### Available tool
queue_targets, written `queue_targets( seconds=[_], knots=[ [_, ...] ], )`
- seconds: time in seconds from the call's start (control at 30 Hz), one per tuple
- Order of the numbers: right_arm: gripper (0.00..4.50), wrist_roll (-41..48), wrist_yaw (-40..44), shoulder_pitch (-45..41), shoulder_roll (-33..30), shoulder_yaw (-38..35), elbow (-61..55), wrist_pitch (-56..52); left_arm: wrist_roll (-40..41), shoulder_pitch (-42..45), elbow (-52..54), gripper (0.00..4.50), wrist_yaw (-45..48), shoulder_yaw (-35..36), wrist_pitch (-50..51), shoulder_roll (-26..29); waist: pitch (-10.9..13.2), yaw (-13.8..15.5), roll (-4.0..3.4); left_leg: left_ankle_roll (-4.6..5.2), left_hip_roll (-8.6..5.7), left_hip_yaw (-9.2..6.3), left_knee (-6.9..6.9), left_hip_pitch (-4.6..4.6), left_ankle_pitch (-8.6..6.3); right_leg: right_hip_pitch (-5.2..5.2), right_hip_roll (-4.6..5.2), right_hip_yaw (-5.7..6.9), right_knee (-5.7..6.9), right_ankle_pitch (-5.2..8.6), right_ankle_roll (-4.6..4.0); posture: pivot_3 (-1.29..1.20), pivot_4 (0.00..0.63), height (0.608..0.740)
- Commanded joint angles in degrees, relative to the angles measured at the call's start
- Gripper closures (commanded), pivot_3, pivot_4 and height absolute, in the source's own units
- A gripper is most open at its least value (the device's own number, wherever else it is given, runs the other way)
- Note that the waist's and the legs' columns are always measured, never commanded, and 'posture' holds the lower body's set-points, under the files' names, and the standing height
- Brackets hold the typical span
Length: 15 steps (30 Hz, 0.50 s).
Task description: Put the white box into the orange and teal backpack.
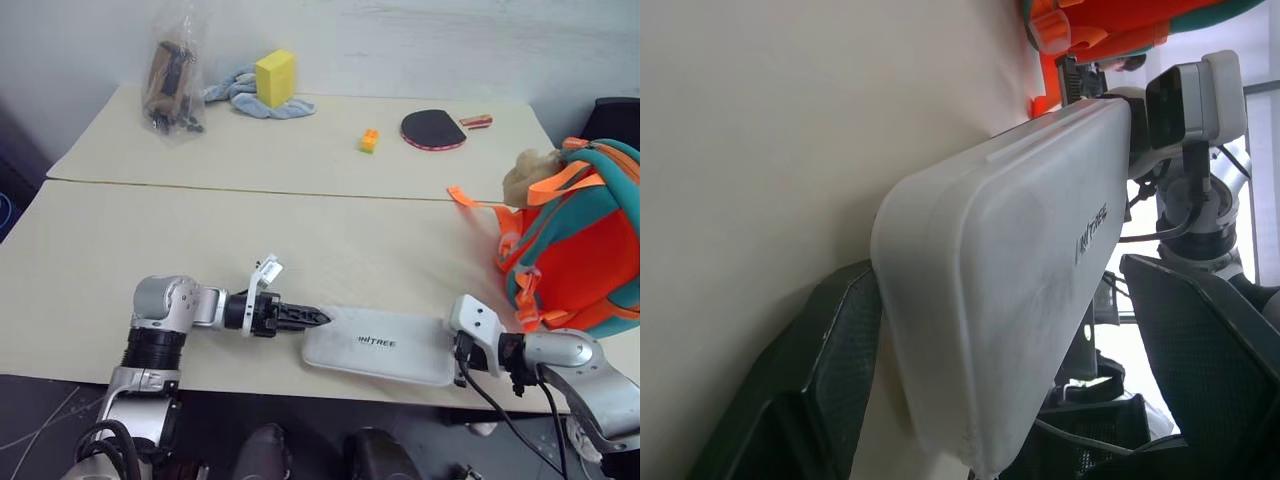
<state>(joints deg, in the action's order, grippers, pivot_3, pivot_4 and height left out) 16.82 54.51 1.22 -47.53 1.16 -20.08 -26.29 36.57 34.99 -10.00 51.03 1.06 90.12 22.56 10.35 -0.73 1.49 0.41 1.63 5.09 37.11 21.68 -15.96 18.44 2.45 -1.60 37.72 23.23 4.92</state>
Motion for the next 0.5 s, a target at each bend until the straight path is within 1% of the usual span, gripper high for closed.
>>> queue_targets(
  seconds=[0.03, 0.13, 0.2, 0.27, 0.37, 0.43, 0.5],
  knots=[
    [4.50, 0.04, -0.05, 0.94, -0.50, -0.53, -1.15, -0.11, -0.49, -0.77, -0.74, 0.58, -1.71, -2.91, -1.28, 0.41, 0.00, 0.13, 0.00, 0.00, 0.00, 0.00, -0.01, -0.04, 0.00, -0.03, 0.00, 0.00, 0.00, 0.00, 0.00, 0.00, 0.150, 0.740],
    [4.50, 0.75, 0.94, 1.82, -2.05, -2.32, -1.46, -0.47, -0.50, -0.31, -1.63, 0.58, -1.17, -2.63, -2.51, 3.16, 0.00, 0.22, 0.00, -0.02, 0.01, 0.00, -0.03, -0.06, -0.01, -0.05, -0.01, 0.00, 0.00, 0.00, 0.00, 0.00, 0.150, 0.740],
    [4.50, 1.11, 2.83, 3.25, -5.13, -5.63, -0.53, -0.19, 0.01, 0.28, -2.82, 0.58, 0.14, -1.99, -2.90, 6.98, 0.02, 0.16, -0.02, -0.03, 0.01, 0.01, -0.05, -0.05, -0.01, -0.02, -0.01, -0.02, -0.01, 0.00, 0.00, 0.00, 0.150, 0.740],
    [4.50, 2.00, 4.57, 4.81, -7.40, -8.27, 0.12, 0.24, 0.89, 0.57, -3.22, 0.58, 1.11, -2.08, -2.91, 9.35, 0.02, -0.21, -0.02, -0.06, 0.03, 0.01, -0.11, -0.05, -0.01, 0.00, -0.03, -0.01, -0.03, 0.00, -0.01, 0.00, 0.150, 0.740],
    [4.50, 3.21, 7.69, 7.75, -10.21, -12.15, 0.67, 1.01, 2.44, 0.31, -2.65, 0.58, 2.17, -2.67, -2.45, 11.49, 0.03, -0.92, -0.04, -0.10, 0.05, 0.01, -0.23, -0.07, 0.01, 0.01, -0.05, -0.01, -0.06, 0.02, -0.03, 0.00, 0.150, 0.740],
    [4.50, 3.52, 9.04, 8.87, -11.07, -13.38, 0.65, 1.34, 3.14, 0.11, -2.19, 0.58, 2.58, -3.00, -2.05, 12.10, 0.04, -1.03, -0.04, -0.11, 0.06, 0.01, -0.25, -0.07, 0.01, 0.02, -0.06, -0.02, -0.07, 0.02, -0.04, 0.00, 0.150, 0.740],
    [4.50, 5.58, 11.73, 10.99, -12.09, -14.62, -1.76, 0.42, 4.29, -0.71, -0.09, 0.58, 3.94, -4.86, -1.33, 13.53, 0.07, -1.01, -0.06, -0.11, 0.08, 0.02, -0.26, -0.06, 0.01, 0.04, -0.08, -0.03, -0.09, 0.02, -0.04, 0.00, 0.150, 0.740]
  ],
)
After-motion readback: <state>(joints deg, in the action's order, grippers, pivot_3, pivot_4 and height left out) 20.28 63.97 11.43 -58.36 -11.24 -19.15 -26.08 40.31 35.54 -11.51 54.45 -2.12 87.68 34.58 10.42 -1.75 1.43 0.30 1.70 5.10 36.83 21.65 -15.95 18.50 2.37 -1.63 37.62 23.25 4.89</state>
